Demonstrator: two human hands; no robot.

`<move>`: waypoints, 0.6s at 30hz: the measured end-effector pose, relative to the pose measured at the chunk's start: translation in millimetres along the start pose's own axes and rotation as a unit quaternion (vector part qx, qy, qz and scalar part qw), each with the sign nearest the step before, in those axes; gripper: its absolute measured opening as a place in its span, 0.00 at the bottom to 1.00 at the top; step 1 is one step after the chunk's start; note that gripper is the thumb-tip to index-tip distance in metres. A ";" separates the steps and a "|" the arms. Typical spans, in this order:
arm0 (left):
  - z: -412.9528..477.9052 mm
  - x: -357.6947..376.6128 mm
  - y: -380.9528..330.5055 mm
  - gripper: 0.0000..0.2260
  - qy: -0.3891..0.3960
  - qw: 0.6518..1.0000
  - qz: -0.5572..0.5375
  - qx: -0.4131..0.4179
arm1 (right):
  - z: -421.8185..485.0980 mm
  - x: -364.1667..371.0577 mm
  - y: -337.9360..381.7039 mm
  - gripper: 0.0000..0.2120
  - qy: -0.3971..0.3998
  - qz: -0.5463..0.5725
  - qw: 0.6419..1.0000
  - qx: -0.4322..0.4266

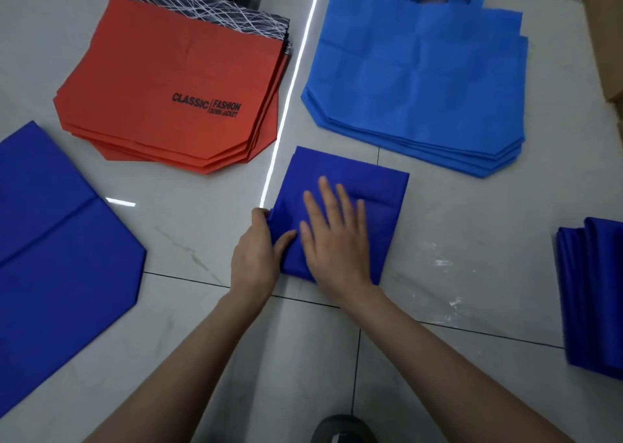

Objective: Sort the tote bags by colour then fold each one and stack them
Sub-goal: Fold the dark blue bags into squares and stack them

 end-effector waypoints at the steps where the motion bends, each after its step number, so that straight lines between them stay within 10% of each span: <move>1: -8.0 0.5 3.7 0.18 -0.016 0.999 0.031 -0.007 | -4.7 14.1 2.5 0.25 0.058 -0.013 0.998 -0.009; 18: 11.4 -20.5 9.6 0.22 -0.088 0.970 0.224 0.016 | 40.7 13.6 -75.2 0.27 0.126 -0.063 0.989 0.050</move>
Point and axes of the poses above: each hand's wrist, its own z-axis towards the middle knuckle, its own x-axis out of the palm, y = z × x, the point moved 6 cm from there along z, towards the middle knuckle, and after that the axes turned 7 degrees about z, right-handed, at the moved point
